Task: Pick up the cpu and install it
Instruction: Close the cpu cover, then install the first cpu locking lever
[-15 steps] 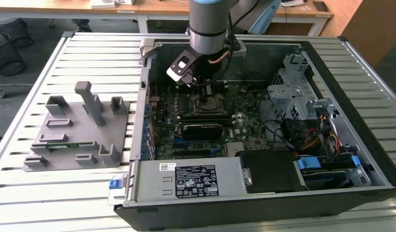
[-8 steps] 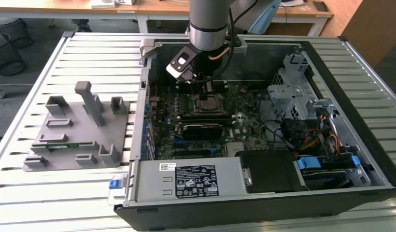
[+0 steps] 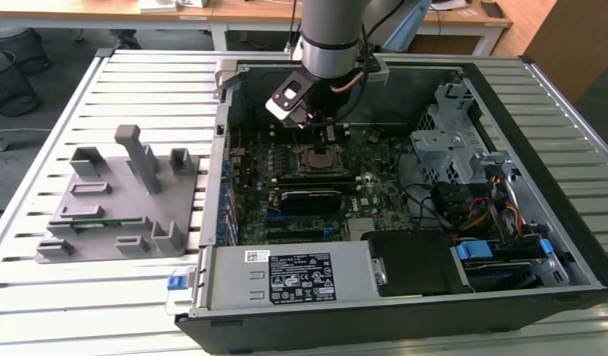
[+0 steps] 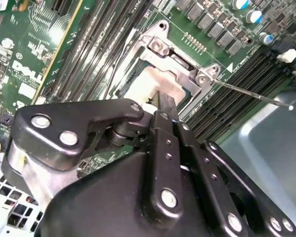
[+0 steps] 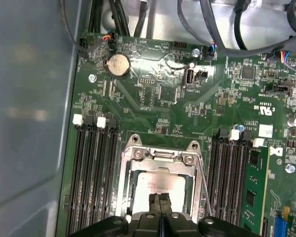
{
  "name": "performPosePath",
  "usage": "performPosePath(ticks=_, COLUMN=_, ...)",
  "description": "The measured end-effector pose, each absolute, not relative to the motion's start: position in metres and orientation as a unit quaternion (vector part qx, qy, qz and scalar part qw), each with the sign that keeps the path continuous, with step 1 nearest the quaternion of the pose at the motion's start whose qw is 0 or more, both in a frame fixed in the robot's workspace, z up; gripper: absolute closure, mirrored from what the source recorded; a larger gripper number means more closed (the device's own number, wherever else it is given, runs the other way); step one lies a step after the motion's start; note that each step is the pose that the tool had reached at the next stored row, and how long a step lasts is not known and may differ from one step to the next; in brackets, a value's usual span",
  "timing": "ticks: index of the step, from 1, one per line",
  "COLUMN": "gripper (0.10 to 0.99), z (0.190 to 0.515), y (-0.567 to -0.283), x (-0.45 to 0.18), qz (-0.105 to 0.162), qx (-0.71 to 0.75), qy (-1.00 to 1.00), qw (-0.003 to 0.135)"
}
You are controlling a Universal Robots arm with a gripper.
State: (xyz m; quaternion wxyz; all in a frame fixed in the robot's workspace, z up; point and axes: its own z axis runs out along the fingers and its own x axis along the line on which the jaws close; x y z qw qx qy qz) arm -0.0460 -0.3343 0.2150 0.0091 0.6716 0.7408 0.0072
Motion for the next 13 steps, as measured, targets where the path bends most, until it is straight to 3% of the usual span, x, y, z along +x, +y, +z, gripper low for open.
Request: performPosePath(ticks=13, gripper=0.980, z=0.2182, y=-0.3342, x=-0.0441, qz=0.007, qx=0.672, qy=0.741, qw=0.009)
